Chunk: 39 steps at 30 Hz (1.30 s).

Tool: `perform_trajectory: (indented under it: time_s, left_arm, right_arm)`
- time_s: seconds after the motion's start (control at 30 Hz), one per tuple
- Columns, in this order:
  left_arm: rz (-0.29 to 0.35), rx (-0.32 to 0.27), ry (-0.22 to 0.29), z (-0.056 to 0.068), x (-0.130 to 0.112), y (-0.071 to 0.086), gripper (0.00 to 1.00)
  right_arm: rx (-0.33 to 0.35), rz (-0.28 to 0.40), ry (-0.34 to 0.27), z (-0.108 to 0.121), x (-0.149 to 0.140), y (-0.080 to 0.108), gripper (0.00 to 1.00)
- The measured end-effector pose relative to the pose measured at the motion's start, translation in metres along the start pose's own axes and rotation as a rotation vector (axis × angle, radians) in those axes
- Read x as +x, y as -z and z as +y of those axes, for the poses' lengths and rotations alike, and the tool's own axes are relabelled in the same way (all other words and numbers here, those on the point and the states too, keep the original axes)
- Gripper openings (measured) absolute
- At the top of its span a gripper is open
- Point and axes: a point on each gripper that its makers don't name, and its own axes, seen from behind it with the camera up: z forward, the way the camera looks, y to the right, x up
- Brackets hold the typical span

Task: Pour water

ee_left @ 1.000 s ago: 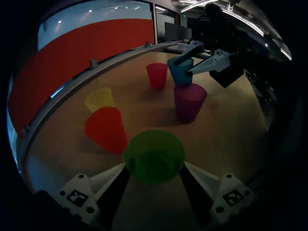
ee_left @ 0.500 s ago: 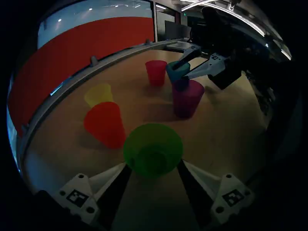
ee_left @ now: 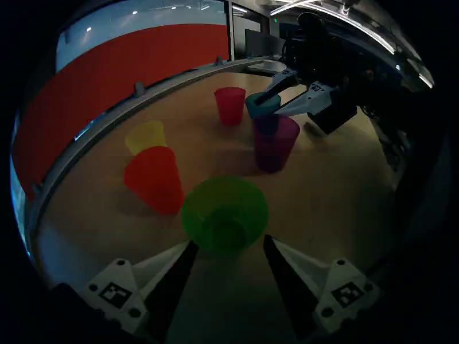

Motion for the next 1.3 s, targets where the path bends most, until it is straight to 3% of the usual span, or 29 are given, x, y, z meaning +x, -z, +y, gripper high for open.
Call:
perform_trajectory:
  time_s: [0.8, 1.07, 1.3]
  left_arm:
    - [-0.017, 0.006, 0.011, 0.006, -0.011, 0.005, 0.84]
    - [-0.005, 0.033, 0.026, 0.004, -0.015, 0.019, 0.84]
    - [0.053, 0.065, 0.056, 0.006, -0.009, 0.035, 0.84]
  right_arm:
    - [-0.020, -0.011, 0.005, -0.003, -0.017, 0.022, 1.00]
    - [-0.052, -0.015, 0.004, -0.004, -0.026, 0.040, 1.00]
    - [-0.080, 0.009, -0.024, -0.008, -0.023, 0.056, 1.00]
